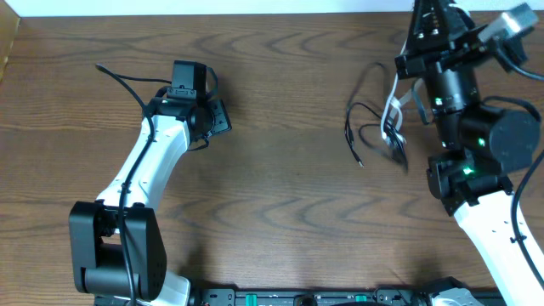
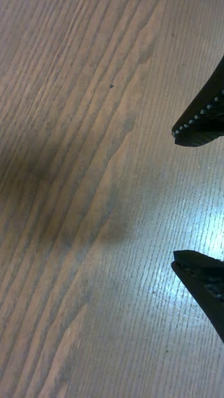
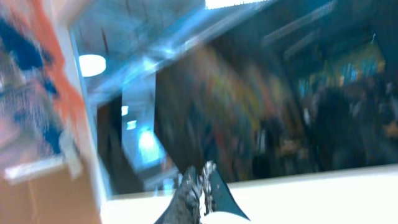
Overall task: Untangle cables
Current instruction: 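Lift the white cable high with the right gripper and carry it right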
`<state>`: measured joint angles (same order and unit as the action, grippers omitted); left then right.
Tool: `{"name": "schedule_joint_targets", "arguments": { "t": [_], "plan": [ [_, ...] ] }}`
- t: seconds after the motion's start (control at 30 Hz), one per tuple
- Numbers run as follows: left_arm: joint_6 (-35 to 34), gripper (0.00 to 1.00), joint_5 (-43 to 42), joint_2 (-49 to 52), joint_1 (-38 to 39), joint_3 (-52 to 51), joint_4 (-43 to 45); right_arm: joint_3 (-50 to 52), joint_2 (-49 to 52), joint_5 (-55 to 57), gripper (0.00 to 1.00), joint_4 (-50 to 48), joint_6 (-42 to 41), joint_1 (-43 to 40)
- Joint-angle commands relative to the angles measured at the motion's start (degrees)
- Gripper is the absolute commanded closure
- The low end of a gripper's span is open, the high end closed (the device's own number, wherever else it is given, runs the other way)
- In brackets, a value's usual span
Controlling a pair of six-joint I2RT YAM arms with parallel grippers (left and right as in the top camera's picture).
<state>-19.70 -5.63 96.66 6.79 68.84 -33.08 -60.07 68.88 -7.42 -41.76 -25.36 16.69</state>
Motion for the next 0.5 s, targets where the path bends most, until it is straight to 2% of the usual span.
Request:
{"name": "schedule_joint_targets", "arguments": {
  "t": [0.0,0.13,0.23,0.3,0.37,0.43,0.47],
  "plan": [
    [-0.6,0.41,0.7,0.5,-0.2,-0.5,-0.1,-0.6,1.8,-11.9,0.98,2.1,-1.4,1.2],
    [-0.6,0.41,0.7,0.5,-0.2,-0.5,-0.1,-0.6,5.6,-18.8,0.99,2.4,4.6,3.4],
    [-0.6,0.41,0.7,0.5,-0.2,-0.5,-0.1,-0.6,7.3,-13.3,0.99,3.3,8.1,2.5],
    [-0.6,0.41,0.7,0.5,-0.2,-0.5,-0.1,-0.6,7.8,-5.6,0.99,5.8,3.0,2.1],
    [-0.6,0.41,0.7,0.5,-0.2,-0.5,-0.1,-0.6,8.3,0.5,0.99,10.8,-6.9,2.2],
    [-0.6,0.41,0.7,0.5,-0.2,-0.5,0.0,-0.6,9.3,0.8,0.98,16.7,-17.0,2.9],
    [-0.6,0.41,0.7,0.5,-0.2,-0.5,0.1,-0.6,10.1,-0.3,0.99,18.7,-18.5,3.5]
  ]
}}
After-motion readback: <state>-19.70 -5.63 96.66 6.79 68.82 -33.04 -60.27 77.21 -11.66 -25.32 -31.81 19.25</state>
